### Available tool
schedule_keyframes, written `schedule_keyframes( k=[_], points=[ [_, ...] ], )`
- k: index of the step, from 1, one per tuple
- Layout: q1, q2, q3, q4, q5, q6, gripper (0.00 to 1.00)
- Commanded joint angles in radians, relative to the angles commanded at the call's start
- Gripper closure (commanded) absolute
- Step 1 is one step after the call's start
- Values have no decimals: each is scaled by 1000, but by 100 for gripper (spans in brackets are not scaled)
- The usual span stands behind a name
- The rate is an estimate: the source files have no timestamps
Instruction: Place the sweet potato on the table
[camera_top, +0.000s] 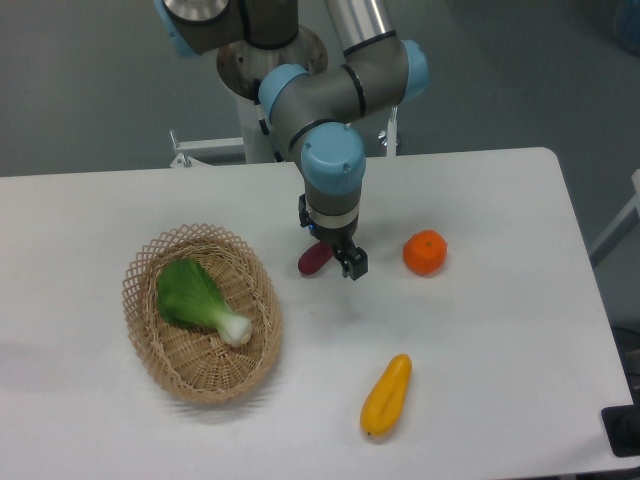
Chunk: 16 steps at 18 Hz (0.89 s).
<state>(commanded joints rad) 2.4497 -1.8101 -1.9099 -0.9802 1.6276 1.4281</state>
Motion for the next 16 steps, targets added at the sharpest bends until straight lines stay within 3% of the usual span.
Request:
schedule_keyframes(
  k=[9, 16],
  points=[
    [116, -11, 112, -11, -31, 12, 0],
    [196, -63, 233, -20, -113, 12, 0]
  ],
)
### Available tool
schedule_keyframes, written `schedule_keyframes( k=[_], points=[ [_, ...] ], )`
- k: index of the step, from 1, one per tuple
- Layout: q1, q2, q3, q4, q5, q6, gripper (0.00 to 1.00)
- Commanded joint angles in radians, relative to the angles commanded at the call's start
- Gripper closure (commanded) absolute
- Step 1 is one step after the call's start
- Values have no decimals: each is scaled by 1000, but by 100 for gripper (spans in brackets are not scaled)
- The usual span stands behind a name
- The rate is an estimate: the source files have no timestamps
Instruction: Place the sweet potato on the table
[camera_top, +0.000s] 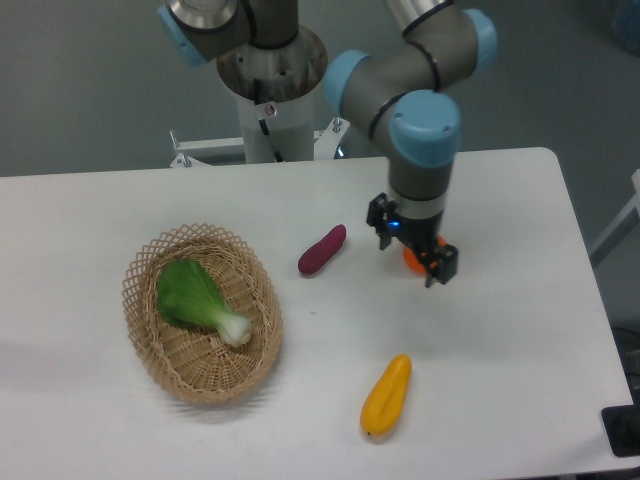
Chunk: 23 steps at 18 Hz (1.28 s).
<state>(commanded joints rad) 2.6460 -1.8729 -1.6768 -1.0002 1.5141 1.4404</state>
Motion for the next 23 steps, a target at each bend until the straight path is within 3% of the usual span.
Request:
schedule_keyframes(
  k=[10, 23],
  points=[
    [71, -97, 181, -146, 8, 47, 0],
    [86, -127, 192, -141, 43, 97, 0]
  ],
)
